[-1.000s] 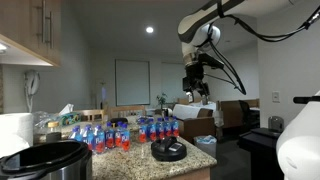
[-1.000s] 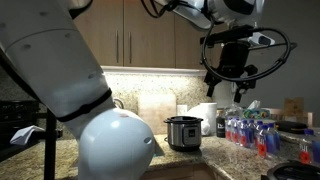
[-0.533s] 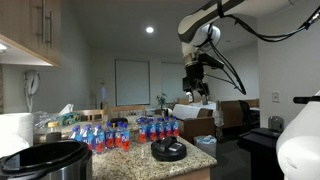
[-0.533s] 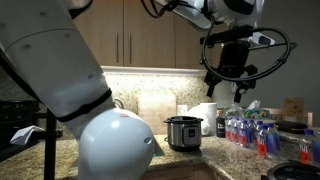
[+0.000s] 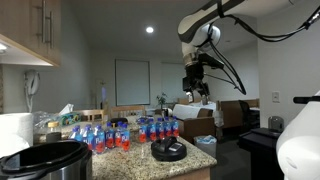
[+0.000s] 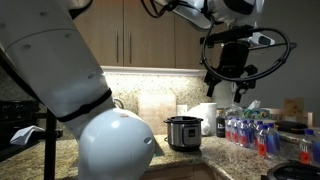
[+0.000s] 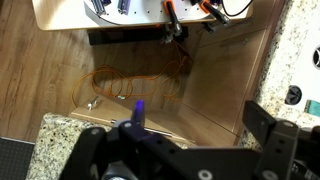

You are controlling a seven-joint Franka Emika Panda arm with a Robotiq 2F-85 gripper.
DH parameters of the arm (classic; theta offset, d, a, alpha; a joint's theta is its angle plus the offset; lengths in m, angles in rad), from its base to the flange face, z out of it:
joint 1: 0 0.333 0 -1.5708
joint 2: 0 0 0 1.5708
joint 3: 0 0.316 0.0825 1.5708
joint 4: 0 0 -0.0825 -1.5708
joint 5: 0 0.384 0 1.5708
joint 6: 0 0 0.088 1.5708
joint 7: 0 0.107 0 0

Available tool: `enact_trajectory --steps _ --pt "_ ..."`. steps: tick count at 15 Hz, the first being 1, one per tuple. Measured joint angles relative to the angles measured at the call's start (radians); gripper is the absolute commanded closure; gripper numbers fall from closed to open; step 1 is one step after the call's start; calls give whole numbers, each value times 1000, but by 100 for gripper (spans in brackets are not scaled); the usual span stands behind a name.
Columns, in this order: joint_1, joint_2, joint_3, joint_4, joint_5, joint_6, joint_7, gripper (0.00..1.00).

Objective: Put the black lid on the pressure cooker

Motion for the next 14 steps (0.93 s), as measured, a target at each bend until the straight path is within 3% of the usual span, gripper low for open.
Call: enact_trajectory --steps 4,8,14 --pt "-4 1 0 0 14 15 5 0" --pt "-21 63 -30 19 46 132 6 0" --pt "-17 406 -85 210 140 175 5 0"
